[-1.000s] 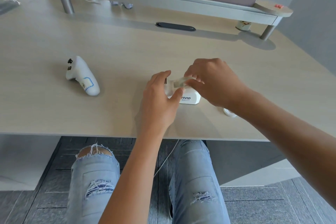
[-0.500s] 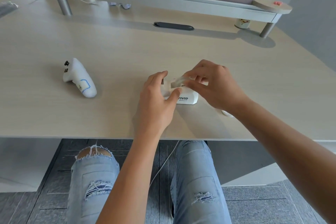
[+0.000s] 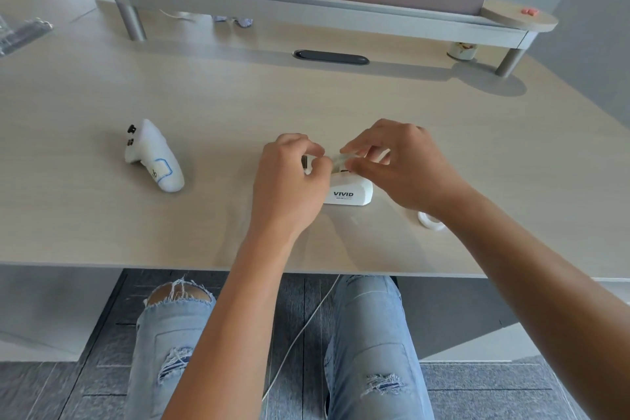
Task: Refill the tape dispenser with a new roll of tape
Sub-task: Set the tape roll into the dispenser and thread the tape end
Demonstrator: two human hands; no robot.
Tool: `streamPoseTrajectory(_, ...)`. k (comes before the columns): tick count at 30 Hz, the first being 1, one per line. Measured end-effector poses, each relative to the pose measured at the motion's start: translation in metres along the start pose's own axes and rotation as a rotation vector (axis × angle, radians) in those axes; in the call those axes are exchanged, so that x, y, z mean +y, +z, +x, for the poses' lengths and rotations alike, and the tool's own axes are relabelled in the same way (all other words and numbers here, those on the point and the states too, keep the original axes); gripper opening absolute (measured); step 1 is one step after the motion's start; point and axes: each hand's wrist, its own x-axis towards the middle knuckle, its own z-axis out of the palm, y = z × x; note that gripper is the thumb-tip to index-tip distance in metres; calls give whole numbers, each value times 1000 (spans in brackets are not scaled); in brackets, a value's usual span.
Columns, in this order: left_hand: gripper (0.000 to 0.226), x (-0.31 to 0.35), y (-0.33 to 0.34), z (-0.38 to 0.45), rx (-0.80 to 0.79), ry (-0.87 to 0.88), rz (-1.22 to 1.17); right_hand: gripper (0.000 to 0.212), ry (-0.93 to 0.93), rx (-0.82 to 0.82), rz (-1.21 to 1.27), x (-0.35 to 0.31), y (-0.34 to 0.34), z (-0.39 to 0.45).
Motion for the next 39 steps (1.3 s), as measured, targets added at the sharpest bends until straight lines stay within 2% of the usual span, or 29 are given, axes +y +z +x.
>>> streamPoseTrajectory(9,30,5,-3,12,-24,-125,-20,19,-43,42,56,11,9,-1)
streamPoseTrajectory(13,32,10,-2,16,-88,-212,-70,18,-60,57,79,15,11,-2)
streamPoseTrajectory(17,24,12,4,18,-142,-276,-100,16,-65,70,100,17,12,-2)
streamPoseTrajectory(20,20,12,4,19,-127,-278,-103,16,-63,72,103,18,12,-1)
streamPoseTrajectory(29,28,20,1,19,-81,-271,-108,17,-71,58,98,19,12,0)
streamPoseTrajectory(33,40,18,-3,14,-56,-241,-13,16,-73,64,112,20,12,-2)
streamPoseTrajectory(39,46,23,-6,8,-71,-138,115,16,-72,73,128,20,12,-2)
